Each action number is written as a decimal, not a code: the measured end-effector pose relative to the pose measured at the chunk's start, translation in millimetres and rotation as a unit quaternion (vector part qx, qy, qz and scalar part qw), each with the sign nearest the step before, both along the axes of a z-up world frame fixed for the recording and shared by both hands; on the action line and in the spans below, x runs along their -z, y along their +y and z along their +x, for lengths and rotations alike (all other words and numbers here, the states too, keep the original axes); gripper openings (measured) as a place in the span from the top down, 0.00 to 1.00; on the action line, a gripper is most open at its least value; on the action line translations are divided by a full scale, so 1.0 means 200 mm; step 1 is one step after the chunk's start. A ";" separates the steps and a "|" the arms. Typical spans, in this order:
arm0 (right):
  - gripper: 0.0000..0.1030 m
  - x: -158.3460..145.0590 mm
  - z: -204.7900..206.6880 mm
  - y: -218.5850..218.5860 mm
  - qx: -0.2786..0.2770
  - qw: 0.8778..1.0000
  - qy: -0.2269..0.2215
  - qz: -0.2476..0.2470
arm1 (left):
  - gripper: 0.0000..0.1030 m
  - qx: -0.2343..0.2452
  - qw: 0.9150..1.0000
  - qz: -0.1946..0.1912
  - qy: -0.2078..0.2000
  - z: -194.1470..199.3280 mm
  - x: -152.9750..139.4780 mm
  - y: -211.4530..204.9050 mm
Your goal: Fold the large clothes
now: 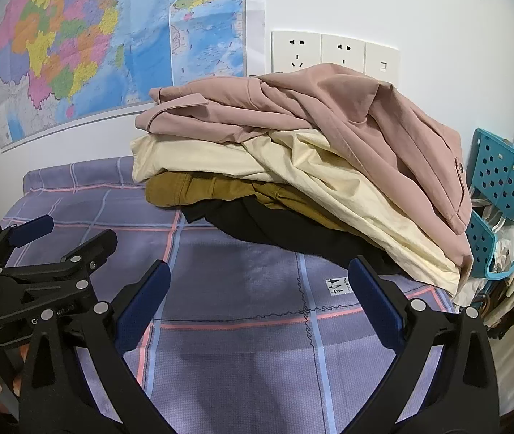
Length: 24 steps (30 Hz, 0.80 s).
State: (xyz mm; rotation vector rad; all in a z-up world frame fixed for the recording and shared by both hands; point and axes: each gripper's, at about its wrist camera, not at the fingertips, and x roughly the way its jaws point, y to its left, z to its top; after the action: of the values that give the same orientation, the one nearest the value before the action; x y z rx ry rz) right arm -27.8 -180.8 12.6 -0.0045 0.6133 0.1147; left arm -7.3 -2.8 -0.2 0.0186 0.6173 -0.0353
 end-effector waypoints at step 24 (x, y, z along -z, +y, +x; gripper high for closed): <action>0.05 0.00 0.02 0.01 -0.006 1.000 0.001 -0.002 | 0.06 -0.002 1.000 -0.004 0.004 0.02 -0.01 0.01</action>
State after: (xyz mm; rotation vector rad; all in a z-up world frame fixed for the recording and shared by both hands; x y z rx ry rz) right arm -24.8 -178.5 12.9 -0.0121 0.6164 0.1260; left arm -4.0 -0.6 0.9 0.0093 0.6246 -0.0350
